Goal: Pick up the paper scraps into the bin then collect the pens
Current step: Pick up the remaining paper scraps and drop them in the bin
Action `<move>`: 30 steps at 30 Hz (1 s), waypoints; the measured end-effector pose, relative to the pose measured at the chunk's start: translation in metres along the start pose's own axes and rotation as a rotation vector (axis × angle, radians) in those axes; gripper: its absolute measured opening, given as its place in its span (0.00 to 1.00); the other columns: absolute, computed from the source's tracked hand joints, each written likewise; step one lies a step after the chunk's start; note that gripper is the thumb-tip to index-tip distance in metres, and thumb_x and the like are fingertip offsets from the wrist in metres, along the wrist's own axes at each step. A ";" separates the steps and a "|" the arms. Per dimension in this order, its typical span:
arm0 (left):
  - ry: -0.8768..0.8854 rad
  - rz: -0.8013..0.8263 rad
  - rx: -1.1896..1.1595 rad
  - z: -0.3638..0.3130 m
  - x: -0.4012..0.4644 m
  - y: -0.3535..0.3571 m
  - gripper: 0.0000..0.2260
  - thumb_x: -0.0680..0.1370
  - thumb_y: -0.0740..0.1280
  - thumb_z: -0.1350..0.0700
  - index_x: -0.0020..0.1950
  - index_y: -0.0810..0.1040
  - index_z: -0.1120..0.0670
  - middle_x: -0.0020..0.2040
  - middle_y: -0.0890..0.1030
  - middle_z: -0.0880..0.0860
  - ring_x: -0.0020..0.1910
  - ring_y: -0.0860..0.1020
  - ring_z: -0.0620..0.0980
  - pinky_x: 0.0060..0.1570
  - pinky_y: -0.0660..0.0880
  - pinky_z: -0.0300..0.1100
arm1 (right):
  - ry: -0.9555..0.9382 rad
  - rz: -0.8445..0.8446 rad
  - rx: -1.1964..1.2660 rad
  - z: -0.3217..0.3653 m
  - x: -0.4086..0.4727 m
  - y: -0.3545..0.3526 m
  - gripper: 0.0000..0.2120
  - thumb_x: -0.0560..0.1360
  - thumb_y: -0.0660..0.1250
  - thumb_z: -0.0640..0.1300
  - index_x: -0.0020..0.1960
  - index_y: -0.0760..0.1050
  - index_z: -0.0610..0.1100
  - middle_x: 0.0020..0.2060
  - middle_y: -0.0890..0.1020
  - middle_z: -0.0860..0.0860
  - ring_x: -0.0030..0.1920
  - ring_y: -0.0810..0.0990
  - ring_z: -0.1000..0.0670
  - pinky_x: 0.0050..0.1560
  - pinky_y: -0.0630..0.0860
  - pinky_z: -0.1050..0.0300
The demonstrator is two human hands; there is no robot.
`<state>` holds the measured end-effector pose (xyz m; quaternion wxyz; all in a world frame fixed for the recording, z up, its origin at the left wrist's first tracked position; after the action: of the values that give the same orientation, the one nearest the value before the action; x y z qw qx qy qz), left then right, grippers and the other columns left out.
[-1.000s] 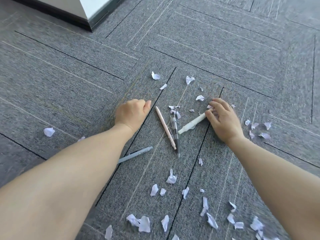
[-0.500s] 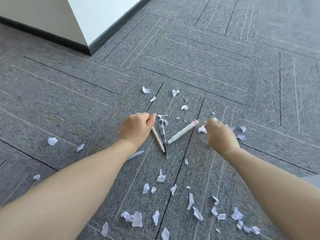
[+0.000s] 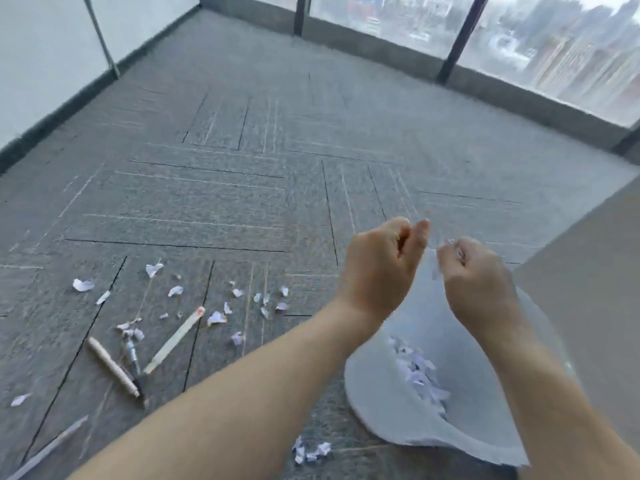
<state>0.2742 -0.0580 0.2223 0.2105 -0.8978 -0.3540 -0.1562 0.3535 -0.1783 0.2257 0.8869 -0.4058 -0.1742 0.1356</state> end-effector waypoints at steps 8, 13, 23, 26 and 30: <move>-0.268 0.686 0.142 0.007 -0.042 0.101 0.24 0.82 0.49 0.46 0.49 0.83 0.56 0.55 0.81 0.57 0.56 0.76 0.57 0.58 0.69 0.46 | 0.435 0.233 0.022 -0.106 -0.030 -0.022 0.21 0.83 0.51 0.53 0.51 0.79 0.42 0.48 0.80 0.44 0.52 0.76 0.44 0.55 0.70 0.50; -0.165 0.437 -0.053 -0.001 -0.021 0.060 0.21 0.80 0.51 0.46 0.52 0.81 0.55 0.51 0.83 0.52 0.51 0.79 0.50 0.54 0.74 0.46 | 0.238 -0.016 0.216 -0.060 -0.023 -0.029 0.15 0.79 0.56 0.51 0.44 0.79 0.48 0.46 0.84 0.49 0.49 0.81 0.45 0.56 0.75 0.42; -0.543 0.099 0.657 0.182 -0.110 -0.119 0.06 0.78 0.59 0.55 0.41 0.70 0.48 0.45 0.74 0.50 0.46 0.77 0.56 0.37 0.65 0.44 | -0.233 0.443 0.289 0.093 -0.096 0.159 0.10 0.78 0.61 0.41 0.42 0.78 0.43 0.36 0.81 0.49 0.38 0.77 0.48 0.40 0.74 0.49; -0.832 0.112 0.919 0.230 -0.159 -0.175 0.09 0.79 0.60 0.51 0.57 0.70 0.52 0.59 0.70 0.55 0.50 0.76 0.58 0.40 0.69 0.47 | -0.258 0.687 0.083 0.077 -0.124 0.238 0.10 0.78 0.58 0.43 0.46 0.78 0.44 0.41 0.80 0.49 0.41 0.77 0.47 0.43 0.75 0.50; -0.984 0.034 1.079 0.268 -0.193 -0.220 0.24 0.76 0.61 0.40 0.66 0.63 0.52 0.60 0.66 0.59 0.47 0.76 0.58 0.38 0.75 0.48 | -0.260 0.820 -0.036 0.064 -0.146 0.290 0.11 0.80 0.58 0.44 0.49 0.78 0.45 0.37 0.81 0.50 0.34 0.77 0.48 0.36 0.77 0.50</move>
<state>0.0201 0.1083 -0.0332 0.4425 -0.6406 -0.4213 0.4650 0.1656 -0.0075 0.0136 0.7229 -0.4366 -0.1111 0.5239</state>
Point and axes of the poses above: each hand's wrist, its own x-axis towards the middle knuckle, its own y-axis out of the palm, z = x × y, the point moved 5 cm from there along x, towards the middle knuckle
